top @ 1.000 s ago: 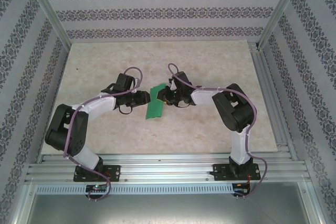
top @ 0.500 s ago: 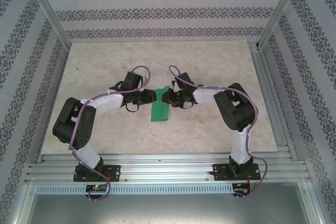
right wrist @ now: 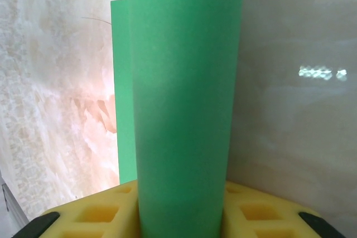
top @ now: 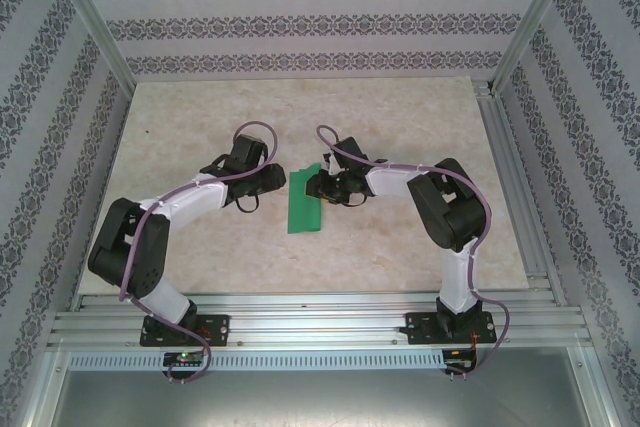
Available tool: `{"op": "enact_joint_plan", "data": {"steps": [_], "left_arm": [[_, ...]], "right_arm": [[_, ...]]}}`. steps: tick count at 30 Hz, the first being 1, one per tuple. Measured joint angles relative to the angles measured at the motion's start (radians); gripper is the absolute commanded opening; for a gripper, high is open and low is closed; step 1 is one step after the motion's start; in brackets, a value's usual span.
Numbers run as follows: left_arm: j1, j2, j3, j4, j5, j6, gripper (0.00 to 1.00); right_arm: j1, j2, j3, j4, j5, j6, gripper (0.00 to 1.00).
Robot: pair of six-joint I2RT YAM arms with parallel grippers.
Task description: Fold a paper plane with a square sheet of paper (pick it up from the middle)
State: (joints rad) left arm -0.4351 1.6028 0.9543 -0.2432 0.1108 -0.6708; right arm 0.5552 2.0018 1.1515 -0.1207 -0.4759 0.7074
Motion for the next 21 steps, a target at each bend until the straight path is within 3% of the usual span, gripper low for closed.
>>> {"op": "enact_joint_plan", "data": {"steps": [9, 17, 21], "left_arm": [[-0.014, 0.153, 0.02, 0.078, 0.226, 0.011, 0.15], [-0.03, 0.275, 0.081, 0.061, 0.263, 0.018, 0.05], [-0.039, 0.29, 0.109, 0.032, 0.245, 0.032, 0.04]], "right_arm": [[0.001, 0.0, 0.005, -0.011, 0.011, 0.005, 0.31], [0.001, 0.0, 0.008, -0.016, 0.012, 0.02, 0.33], [0.001, -0.005, 0.019, -0.036, 0.021, 0.033, 0.46]]}}
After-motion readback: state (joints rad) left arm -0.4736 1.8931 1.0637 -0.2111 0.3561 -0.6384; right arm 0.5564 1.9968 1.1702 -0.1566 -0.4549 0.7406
